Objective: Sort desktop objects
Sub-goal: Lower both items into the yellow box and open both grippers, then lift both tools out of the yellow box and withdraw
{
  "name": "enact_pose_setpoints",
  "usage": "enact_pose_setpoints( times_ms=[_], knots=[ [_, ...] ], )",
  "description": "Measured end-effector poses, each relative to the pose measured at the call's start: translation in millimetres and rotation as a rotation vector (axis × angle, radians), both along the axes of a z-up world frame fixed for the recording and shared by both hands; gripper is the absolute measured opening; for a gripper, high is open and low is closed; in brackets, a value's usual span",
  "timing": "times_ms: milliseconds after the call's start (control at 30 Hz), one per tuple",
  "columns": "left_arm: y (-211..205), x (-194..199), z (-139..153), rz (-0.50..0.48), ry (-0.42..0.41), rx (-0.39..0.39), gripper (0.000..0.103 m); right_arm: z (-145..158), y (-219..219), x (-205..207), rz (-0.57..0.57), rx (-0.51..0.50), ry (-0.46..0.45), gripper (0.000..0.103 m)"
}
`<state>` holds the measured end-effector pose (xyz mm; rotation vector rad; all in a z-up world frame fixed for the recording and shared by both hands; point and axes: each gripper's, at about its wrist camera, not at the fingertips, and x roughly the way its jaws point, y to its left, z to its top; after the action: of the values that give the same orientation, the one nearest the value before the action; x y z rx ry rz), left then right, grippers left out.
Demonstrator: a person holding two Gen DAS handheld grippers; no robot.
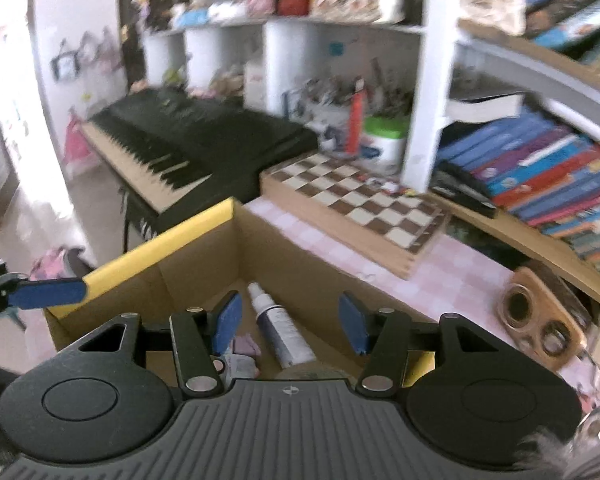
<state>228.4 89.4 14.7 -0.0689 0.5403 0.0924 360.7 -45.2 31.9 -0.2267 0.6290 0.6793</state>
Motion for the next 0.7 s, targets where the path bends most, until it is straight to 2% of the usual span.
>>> enact_pose_setpoints(
  times_ms=[167,333,700],
  knots=[
    [8,-24,12,0.037,-0.053,-0.010,0.081,12,-33,-28,-0.117,0.064,-0.048,0.053],
    [11,-45,23,0.032,-0.090,-0.016,0.083,19,-65,-59,-0.229,0.110,-0.078,0.053],
    [5,-90,27,-0.018,-0.100,-0.030,0.085,20,-103,-132,-0.339,0.111,-0.137,0.055]
  ],
)
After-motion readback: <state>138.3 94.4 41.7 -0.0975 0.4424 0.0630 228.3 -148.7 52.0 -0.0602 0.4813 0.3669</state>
